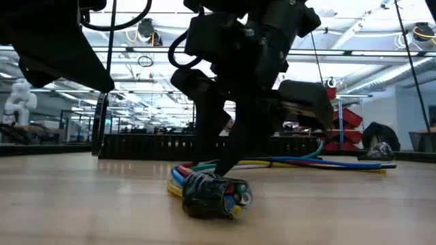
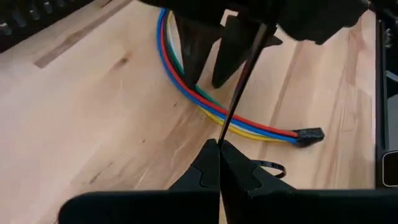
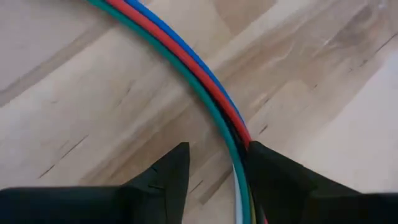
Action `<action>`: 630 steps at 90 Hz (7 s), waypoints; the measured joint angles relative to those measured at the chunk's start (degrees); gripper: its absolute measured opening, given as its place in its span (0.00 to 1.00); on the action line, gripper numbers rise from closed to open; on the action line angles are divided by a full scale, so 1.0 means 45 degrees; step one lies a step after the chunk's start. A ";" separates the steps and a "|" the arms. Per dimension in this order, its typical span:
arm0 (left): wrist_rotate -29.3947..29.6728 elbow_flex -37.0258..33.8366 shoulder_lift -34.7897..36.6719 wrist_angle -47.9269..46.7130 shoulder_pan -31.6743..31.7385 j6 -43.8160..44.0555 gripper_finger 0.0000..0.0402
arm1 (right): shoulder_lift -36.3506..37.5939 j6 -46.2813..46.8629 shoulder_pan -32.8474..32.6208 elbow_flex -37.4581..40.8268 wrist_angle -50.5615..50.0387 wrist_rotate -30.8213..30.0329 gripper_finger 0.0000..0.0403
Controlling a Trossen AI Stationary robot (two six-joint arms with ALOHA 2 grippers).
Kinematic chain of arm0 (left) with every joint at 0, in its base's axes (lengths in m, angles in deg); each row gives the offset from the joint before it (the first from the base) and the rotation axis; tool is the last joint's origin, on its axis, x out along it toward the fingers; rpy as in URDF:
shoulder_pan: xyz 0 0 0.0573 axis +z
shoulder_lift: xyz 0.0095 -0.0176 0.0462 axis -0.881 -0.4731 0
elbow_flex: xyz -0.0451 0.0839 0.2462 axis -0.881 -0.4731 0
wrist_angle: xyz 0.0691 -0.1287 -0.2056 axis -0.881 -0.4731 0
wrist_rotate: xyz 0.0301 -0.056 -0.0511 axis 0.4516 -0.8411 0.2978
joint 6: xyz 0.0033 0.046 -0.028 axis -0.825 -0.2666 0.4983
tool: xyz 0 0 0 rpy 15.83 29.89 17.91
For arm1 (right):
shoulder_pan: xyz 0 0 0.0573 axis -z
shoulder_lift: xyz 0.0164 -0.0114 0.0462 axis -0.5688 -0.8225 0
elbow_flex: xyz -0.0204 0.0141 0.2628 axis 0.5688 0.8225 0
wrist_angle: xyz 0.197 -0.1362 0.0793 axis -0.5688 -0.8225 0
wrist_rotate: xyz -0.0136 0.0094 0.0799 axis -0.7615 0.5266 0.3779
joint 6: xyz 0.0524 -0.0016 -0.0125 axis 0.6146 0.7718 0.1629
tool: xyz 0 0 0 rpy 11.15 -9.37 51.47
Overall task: Ziptie cables
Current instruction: Wrap the black zip tie on the cables
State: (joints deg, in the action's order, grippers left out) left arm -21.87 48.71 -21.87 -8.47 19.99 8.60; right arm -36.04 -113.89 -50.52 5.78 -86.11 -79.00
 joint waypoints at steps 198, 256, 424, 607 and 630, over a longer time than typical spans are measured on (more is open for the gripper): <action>0.1777 0.0627 -0.0092 -0.2990 0.0709 -0.1015 0.00 | 0.0933 0.5018 0.0265 0.0015 -0.1029 -0.6032 0.00; 0.1922 0.0621 -0.0427 0.0056 0.1783 -0.4019 0.00 | 0.0968 0.4988 -0.0092 0.0000 0.0017 -0.3941 0.12; 0.1378 0.0617 -0.1059 0.0143 0.1588 -0.7302 0.31 | 0.1758 0.0709 0.0141 -0.0005 0.1535 -0.2765 0.00; -0.2673 -0.0185 -0.1234 0.1763 0.3565 -1.3362 0.02 | 0.2865 -0.0093 -0.0739 0.0019 0.1109 -0.5205 0.00; -0.4238 -0.0904 -0.1575 0.2551 0.3733 -1.3429 0.02 | 0.3344 -0.0018 -0.1025 0.0019 -0.0009 -0.6537 0.00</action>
State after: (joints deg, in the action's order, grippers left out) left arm -40.94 44.64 -28.96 3.01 36.79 -51.83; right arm -20.99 -113.97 -55.14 5.87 -86.16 -108.41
